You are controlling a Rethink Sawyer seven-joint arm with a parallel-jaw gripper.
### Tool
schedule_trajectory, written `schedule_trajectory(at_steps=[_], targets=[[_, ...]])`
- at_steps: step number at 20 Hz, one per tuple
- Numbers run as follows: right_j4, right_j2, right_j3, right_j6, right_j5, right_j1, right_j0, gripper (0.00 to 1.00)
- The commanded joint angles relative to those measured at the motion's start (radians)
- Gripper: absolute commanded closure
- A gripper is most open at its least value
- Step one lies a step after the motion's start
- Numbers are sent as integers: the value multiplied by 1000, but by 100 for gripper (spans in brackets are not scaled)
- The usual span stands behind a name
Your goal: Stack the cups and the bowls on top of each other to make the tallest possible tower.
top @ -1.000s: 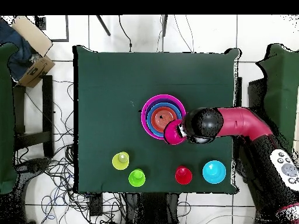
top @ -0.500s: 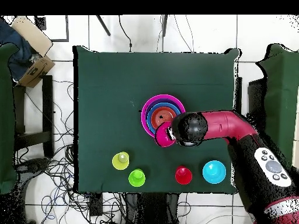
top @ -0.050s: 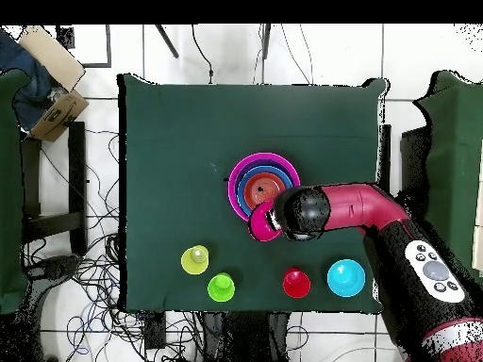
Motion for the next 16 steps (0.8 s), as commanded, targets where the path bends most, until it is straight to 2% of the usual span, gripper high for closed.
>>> schedule_trajectory(at_steps=[1,4,11,14,16], targets=[[-11,-27,-122,-67,99,45,13,100],[-24,-47,-242,-60,167,117,60,100],[-19,-54,-405,-65,288,197,115,100],[-18,-57,-447,-53,317,215,133,100],[-21,-57,-443,-47,310,215,135,100]])
